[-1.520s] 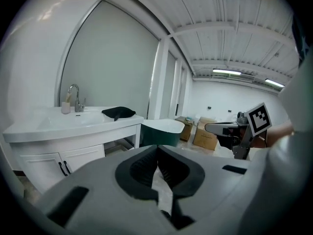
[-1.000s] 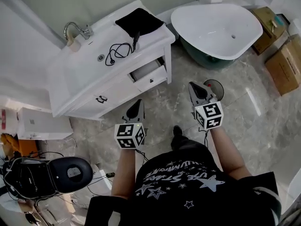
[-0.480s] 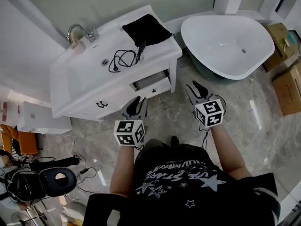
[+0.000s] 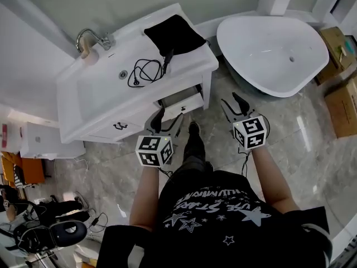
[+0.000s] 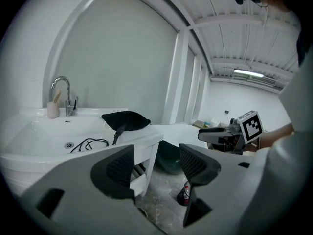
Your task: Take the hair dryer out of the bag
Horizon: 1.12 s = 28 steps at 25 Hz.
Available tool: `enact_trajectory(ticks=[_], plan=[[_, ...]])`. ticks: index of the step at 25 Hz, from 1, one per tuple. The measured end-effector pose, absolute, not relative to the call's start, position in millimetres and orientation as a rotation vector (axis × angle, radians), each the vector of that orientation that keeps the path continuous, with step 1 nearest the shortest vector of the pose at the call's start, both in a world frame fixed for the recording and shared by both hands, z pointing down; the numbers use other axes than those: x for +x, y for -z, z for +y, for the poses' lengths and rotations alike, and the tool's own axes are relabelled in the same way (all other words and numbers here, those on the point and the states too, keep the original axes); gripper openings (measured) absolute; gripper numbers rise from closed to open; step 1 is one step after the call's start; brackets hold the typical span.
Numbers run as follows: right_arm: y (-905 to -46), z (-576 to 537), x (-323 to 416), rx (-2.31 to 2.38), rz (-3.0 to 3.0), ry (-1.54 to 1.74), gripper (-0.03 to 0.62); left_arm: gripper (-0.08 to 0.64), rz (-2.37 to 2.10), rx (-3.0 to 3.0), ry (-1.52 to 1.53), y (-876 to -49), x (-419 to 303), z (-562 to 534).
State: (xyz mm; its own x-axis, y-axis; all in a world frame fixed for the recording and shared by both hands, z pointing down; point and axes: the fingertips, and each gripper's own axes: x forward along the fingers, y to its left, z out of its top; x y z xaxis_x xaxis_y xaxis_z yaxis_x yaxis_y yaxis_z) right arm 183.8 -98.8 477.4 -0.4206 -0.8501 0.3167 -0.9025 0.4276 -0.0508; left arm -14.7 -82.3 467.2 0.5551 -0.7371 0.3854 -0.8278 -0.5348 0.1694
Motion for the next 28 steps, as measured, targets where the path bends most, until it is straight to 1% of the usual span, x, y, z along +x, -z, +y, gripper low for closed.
enact_trajectory(ticks=[4, 7, 10, 17, 28], plan=[[-481, -124, 188, 1.529, -2.409, -0.298, 0.186, 0.33, -1.276, 2.49, -0.387, -468, -11, -114], [-482, -147, 192, 1.534, -2.391, -0.286, 0.186, 0.375, -1.272, 2.486, -0.357, -469, -9, -143], [-483, -174, 191, 1.531, -2.379, -0.275, 0.186, 0.391, -1.264, 2.48, -0.353, -472, -8, -178], [-486, -243, 192, 1.513, -2.346, -0.278, 0.186, 0.4, -1.184, 2.464, -0.425, -488, -2, -251], [-505, -319, 180, 1.454, -2.297, -0.32, 0.176, 0.399, -1.039, 2.424, -0.586, -530, 11, -322]])
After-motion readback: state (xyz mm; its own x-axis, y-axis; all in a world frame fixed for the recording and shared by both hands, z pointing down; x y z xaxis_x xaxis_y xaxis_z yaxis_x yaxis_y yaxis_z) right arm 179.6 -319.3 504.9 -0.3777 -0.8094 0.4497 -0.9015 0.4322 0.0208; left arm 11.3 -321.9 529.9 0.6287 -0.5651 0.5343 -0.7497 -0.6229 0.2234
